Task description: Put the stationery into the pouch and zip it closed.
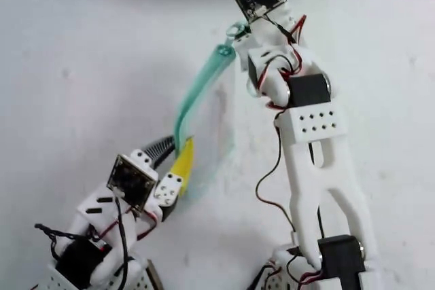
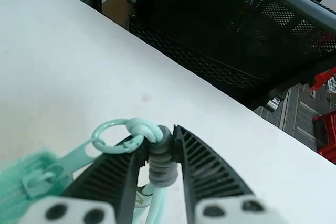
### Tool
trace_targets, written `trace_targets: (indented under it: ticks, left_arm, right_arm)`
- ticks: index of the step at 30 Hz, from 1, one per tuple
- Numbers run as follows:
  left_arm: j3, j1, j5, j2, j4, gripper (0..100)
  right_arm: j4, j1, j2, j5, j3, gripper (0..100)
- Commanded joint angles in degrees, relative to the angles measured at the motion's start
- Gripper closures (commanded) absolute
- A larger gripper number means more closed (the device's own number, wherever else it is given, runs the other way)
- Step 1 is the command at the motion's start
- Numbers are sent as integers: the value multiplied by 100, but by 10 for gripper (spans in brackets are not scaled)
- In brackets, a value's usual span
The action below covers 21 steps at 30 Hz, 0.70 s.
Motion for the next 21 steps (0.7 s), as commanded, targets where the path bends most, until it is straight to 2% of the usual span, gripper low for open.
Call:
trace_targets:
  ticks: [1,21]
  left_arm:
    - [-246,92,-44,-75,237,980]
    - [-237,92,-44,-75,211,980]
  right_arm:
    - [-119,787,136,246,-264,981]
    - [-110,945,145,273,-273,981]
